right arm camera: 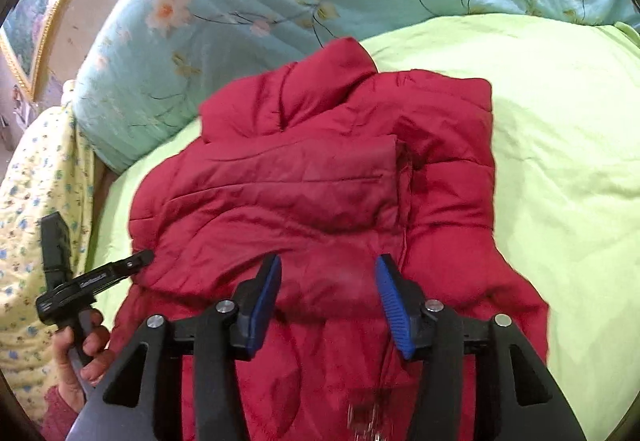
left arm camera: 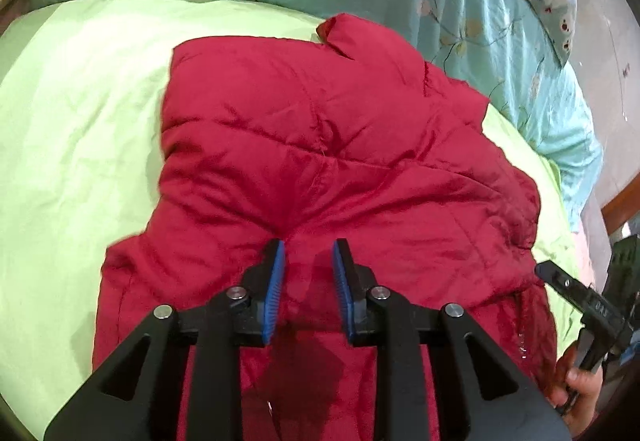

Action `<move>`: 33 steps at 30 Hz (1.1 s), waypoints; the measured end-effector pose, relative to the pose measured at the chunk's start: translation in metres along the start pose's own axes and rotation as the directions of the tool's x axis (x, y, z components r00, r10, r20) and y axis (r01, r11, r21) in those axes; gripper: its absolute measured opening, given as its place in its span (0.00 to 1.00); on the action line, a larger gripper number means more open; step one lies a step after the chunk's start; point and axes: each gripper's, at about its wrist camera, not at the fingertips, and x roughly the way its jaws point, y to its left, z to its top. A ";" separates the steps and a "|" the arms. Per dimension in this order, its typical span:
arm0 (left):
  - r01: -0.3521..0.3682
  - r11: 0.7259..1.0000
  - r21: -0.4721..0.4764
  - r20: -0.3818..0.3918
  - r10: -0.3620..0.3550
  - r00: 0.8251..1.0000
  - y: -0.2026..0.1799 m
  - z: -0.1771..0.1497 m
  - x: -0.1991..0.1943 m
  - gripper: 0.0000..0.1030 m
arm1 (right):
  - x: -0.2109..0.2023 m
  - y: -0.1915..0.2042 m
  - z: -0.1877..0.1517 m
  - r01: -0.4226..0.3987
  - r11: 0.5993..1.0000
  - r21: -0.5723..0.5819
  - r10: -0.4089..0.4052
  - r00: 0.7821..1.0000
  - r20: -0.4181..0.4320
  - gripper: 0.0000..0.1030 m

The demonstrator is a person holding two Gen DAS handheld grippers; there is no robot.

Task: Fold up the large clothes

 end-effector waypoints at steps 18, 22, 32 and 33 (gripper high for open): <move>-0.062 0.998 -0.007 0.004 0.062 0.998 0.028 -0.087 -0.096 0.28 | -0.074 -0.001 -0.059 -0.080 0.997 -0.004 0.080 0.996 -0.037 0.61; -0.083 0.997 0.007 0.006 0.083 0.997 0.037 -0.107 -0.114 0.30 | -0.094 -0.004 -0.072 -0.061 0.998 -0.014 0.061 0.998 -0.031 0.65; -0.122 0.992 -0.021 -0.022 0.121 0.992 0.064 -0.144 -0.138 0.42 | -0.130 -0.029 -0.115 0.011 1.000 0.012 -0.010 0.998 -0.066 0.67; -0.123 0.992 -0.024 -0.027 0.122 0.992 0.066 -0.148 -0.139 0.43 | -0.133 -0.033 -0.119 0.018 1.000 0.017 -0.017 0.998 -0.069 0.67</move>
